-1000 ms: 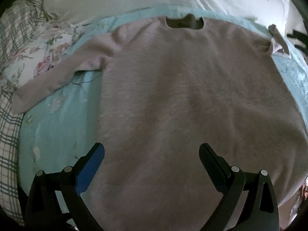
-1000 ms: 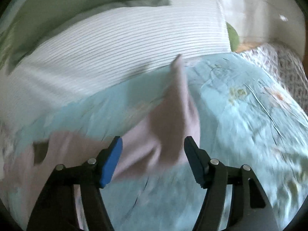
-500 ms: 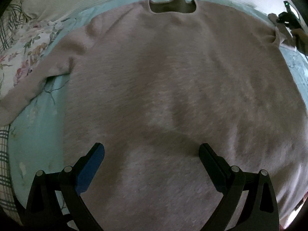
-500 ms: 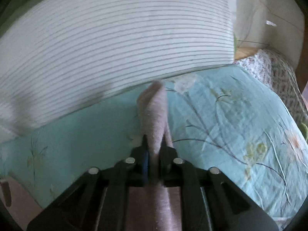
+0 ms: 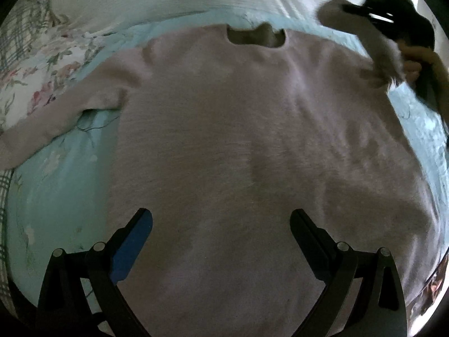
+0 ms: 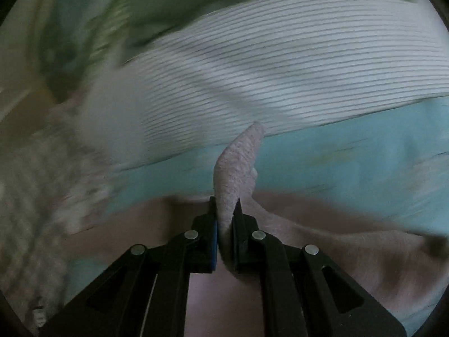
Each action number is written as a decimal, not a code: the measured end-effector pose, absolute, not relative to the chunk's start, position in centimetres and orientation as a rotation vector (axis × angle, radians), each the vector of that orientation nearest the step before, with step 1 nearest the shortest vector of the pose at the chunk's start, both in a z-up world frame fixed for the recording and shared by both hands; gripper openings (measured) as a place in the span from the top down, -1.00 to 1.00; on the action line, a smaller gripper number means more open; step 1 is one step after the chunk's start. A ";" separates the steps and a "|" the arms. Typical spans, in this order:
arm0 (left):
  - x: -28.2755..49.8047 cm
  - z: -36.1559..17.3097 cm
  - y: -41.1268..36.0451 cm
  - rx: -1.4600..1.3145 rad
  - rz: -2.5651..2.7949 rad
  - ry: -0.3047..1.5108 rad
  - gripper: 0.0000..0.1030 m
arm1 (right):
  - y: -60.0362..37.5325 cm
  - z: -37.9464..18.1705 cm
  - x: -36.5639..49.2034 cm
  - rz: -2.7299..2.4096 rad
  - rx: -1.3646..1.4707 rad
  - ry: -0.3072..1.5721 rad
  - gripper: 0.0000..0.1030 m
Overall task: Fold small clothes
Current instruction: 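Fold the held sleeve across the sweater body with right gripper while left gripper grasps other cuff, then carry the held sleeve across the sweater body with the left gripper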
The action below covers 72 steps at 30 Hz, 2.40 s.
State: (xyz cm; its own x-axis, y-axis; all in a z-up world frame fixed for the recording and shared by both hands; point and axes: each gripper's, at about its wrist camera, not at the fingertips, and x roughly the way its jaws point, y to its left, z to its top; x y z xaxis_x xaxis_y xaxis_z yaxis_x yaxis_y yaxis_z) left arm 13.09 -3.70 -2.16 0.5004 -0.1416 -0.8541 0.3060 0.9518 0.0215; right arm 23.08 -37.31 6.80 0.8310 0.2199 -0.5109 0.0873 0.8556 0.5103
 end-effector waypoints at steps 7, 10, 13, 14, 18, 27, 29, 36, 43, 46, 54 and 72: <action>13.0 -1.1 0.3 0.042 -0.262 0.991 -0.92 | -22.0 4.5 27.8 0.374 0.519 0.668 0.82; 13.9 -1.0 1.8 -0.011 -0.265 0.986 -0.92 | -18.2 2.2 28.6 0.451 0.497 0.748 0.74; 15.2 -1.0 3.1 -0.069 -0.285 0.985 -0.92 | -16.6 0.3 28.7 0.482 0.497 0.830 -0.05; 15.6 -1.0 3.3 -0.079 -0.288 0.987 -0.92 | -16.4 -0.1 28.1 0.488 0.499 0.829 -0.27; 18.7 -1.2 4.4 -0.161 -0.346 1.010 -0.92 | -17.5 -0.2 26.2 0.489 0.507 0.816 -0.28; 31.6 -0.5 2.0 -0.023 -0.417 0.975 -0.92 | -24.3 1.4 17.5 0.308 0.592 0.752 -0.28; 33.5 -1.1 0.5 0.050 -0.451 1.006 -0.92 | -25.7 1.5 15.4 0.274 0.626 0.734 -0.28; 35.6 -4.4 -3.9 0.275 -0.491 1.070 0.59 | -28.5 1.2 12.3 0.211 0.681 0.691 -0.28; 34.3 0.6 1.9 0.052 -0.356 0.815 0.90 | -31.8 2.0 10.4 0.105 0.667 0.638 -0.27; 36.0 -0.8 4.4 -0.030 -0.252 0.852 0.90 | -33.7 1.9 10.4 0.002 0.641 0.644 -0.27; 35.8 -1.8 7.2 -0.232 -0.229 0.854 0.99 | -39.2 0.4 14.9 -0.188 0.613 0.730 -0.27; 36.6 -4.6 2.0 0.072 -0.264 0.999 0.95 | -40.6 -3.7 16.7 -0.192 0.652 0.808 -0.28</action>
